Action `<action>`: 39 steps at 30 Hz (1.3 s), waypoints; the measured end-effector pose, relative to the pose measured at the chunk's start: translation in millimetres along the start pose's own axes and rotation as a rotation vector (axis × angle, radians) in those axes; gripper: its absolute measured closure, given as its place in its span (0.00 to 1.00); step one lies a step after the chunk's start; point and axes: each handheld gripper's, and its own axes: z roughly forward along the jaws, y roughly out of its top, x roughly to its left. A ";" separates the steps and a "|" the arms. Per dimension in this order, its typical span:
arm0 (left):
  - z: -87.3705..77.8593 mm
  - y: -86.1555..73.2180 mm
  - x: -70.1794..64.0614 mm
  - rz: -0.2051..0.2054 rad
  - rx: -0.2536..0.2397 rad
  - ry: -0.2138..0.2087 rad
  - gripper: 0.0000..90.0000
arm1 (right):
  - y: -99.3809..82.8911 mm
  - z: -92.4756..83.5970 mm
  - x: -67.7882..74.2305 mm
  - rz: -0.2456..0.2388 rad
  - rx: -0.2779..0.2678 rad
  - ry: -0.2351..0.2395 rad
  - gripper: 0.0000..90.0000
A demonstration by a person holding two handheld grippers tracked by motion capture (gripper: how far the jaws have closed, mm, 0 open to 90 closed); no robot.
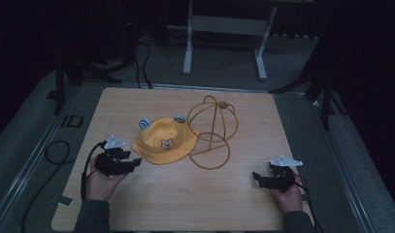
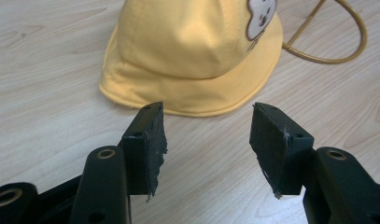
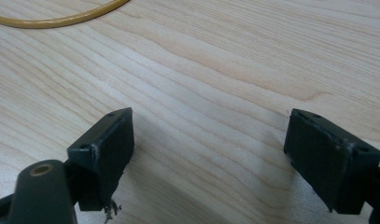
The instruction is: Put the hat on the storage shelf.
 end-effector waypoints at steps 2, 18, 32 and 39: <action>-0.4 4.7 -0.8 0.010 0.005 0.002 0.50 | 0.0 0.0 0.0 0.000 0.000 0.000 0.18; -7.5 33.0 -1.0 0.047 -0.003 -0.006 0.50 | 0.0 0.0 0.1 0.001 0.000 0.000 0.18; -9.9 55.0 -0.1 0.077 0.014 -0.034 0.50 | 0.1 0.0 0.2 0.003 0.000 0.000 0.18; -14.7 64.8 4.1 0.084 0.020 -0.048 0.53 | 0.0 0.0 -0.1 0.000 -0.001 0.000 0.18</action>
